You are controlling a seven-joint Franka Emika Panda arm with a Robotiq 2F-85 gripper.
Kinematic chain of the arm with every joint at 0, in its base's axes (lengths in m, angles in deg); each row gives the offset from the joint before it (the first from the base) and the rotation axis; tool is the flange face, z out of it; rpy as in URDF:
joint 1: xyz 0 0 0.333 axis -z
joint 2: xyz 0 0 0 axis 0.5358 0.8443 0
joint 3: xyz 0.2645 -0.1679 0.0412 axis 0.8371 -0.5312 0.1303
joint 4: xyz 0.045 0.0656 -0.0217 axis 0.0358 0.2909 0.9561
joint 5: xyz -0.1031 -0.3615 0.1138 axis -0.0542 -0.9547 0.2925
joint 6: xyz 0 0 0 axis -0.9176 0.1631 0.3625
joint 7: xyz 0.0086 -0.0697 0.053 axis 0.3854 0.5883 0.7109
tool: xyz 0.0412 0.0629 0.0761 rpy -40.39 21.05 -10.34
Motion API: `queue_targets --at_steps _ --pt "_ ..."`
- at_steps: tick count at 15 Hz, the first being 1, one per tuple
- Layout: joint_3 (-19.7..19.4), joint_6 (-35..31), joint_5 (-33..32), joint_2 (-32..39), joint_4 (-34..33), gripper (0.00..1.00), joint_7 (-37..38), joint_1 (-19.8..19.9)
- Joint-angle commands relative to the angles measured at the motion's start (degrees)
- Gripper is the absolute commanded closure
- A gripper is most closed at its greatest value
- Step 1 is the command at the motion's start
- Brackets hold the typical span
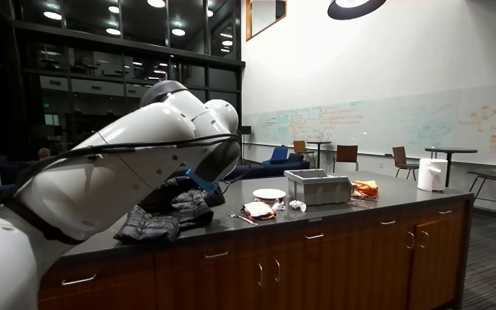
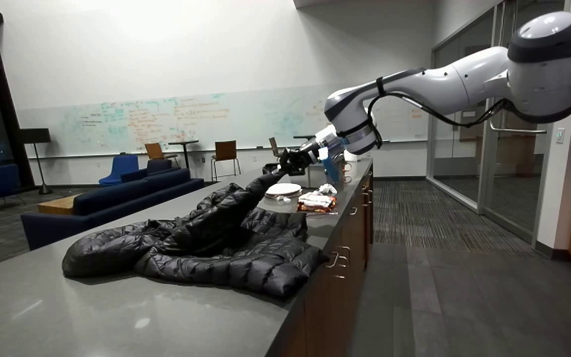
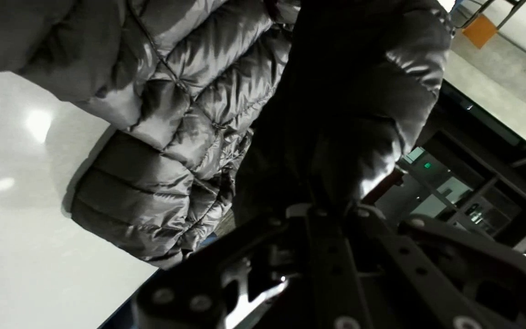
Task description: Move the jacket slightly to the right
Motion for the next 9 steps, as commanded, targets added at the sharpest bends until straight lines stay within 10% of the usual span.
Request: queue_targets --at_steps 1,2,9 --pt "0.22 0.04 0.20 1.84 -1.22 0.99 1.62 0.47" --pt "0.11 -0.02 0.23 2.02 -1.35 0.73 1.99 0.43" --pt "0.13 -0.17 0.04 2.78 -2.55 0.34 3.50 -0.27"
